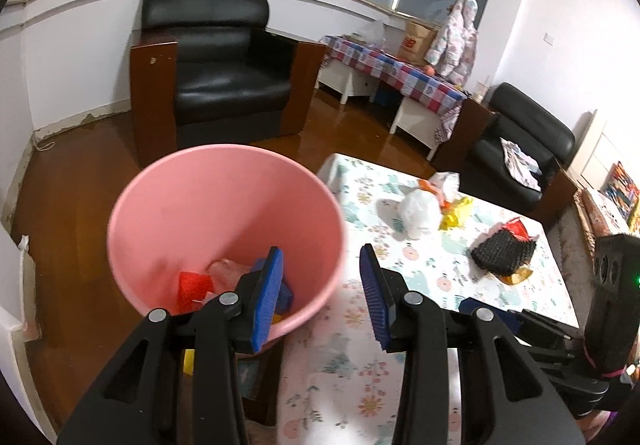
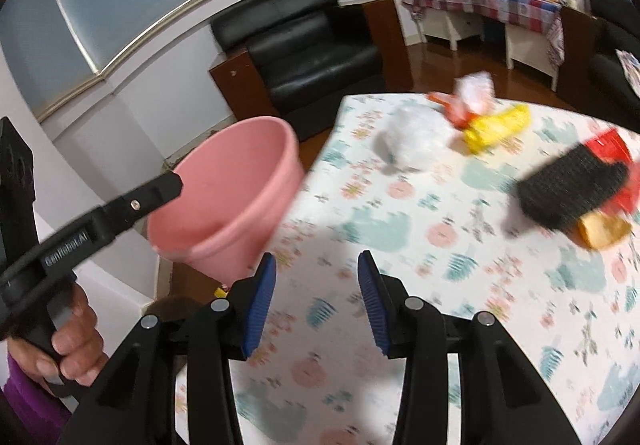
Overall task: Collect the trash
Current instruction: 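Move both tools back over the table toward the clear bag and chip bag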
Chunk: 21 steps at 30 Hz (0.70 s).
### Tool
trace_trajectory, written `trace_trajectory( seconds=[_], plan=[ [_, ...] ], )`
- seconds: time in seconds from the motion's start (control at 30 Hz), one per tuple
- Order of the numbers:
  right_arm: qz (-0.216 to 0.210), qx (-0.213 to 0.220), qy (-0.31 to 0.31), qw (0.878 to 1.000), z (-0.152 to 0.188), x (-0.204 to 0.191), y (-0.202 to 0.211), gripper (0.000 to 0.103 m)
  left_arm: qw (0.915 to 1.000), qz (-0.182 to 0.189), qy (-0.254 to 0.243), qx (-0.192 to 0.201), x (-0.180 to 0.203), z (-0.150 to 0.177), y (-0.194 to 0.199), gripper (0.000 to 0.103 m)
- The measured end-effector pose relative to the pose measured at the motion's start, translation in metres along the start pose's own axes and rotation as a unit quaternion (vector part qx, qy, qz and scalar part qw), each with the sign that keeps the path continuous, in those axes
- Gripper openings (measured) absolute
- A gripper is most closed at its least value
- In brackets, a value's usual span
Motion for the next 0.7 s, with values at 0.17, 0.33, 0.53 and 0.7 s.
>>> trace_trajectory(
  seconds=[0.17, 0.33, 0.53, 0.7],
  plan=[
    [0.019, 0.011, -0.022, 1.000, 0.007, 0.031, 0.013, 0.042, 0.9996, 0.015, -0.023, -0.010, 0.024, 0.000, -0.010, 0.040],
    [0.032, 0.015, -0.050, 0.998, 0.012, 0.057, 0.021, 0.042, 0.9985, 0.024, -0.044, -0.023, 0.043, 0.003, -0.023, 0.040],
    [0.046, 0.024, -0.074, 0.996, 0.016, 0.083, 0.032, 0.042, 0.9965, 0.032, -0.068, -0.038, 0.066, 0.005, -0.039, 0.040],
    [0.059, 0.031, -0.100, 0.993, 0.017, 0.104, 0.038, 0.042, 0.9950, 0.037, -0.081, -0.045, 0.080, 0.002, -0.054, 0.040]
  ],
)
Point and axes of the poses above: each gripper's, at about its wrist camera, not at the fingertips, and y roughly against the way its jaws point, x to its right, z to its underside, the point moved 4 cm from there along -y, roughly the way its jaws point, and after that the axes turned 6 degrees about z, right-handed, at the moved point
